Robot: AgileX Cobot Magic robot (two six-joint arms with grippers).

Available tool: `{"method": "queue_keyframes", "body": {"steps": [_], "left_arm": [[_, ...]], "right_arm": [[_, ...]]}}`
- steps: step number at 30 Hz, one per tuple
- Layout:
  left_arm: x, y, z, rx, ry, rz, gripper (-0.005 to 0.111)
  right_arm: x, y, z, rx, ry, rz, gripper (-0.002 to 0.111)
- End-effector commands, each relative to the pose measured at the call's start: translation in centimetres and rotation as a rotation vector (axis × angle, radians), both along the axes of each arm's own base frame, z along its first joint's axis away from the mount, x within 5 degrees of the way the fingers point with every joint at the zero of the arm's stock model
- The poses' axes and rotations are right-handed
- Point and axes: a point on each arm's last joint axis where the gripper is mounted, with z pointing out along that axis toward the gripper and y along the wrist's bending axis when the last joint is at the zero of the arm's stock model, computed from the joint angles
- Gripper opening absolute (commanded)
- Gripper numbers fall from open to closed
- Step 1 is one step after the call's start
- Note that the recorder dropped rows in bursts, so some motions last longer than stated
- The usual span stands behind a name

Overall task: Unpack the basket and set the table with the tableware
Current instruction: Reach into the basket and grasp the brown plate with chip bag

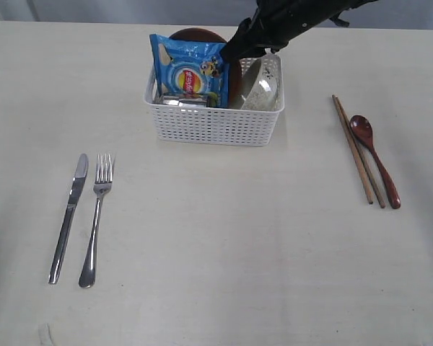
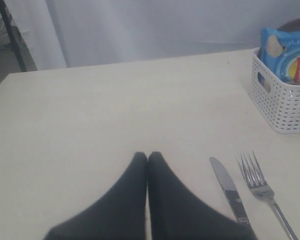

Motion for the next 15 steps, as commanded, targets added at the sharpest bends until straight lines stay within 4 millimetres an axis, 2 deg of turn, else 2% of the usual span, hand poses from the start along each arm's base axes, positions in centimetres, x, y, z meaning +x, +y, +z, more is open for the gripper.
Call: {"method": "queue_keyframes", "body": {"steps": [1,3,7,12,15], "left_arm": [[0.0,0.0,-0.1,0.001,0.000,-0.004,0.000],[0.0,0.0,-0.1,0.001,0.000,-0.004,0.000],[0.0,0.0,-0.1,0.001,0.000,-0.004,0.000],[0.0,0.0,-0.1,0.001,0.000,-0.004,0.000],[0.0,0.0,-0.1,0.001,0.000,-0.004,0.000]], "right_arm": [[0.0,0.3,0.1,0.017,-0.007,-0.002,0.038],[0.1,0.3,0.1,0.017,-0.006,-0.013,0.030],[0.1,0.3,0.1,0.017,-0.006,-0.013,0.000],[0.1,0.1,0.6,0.020,-0.014,-0.018,-0.001],[0.1,0.1,1.8,0.044,-0.038,-0.035,-0.001]]}}
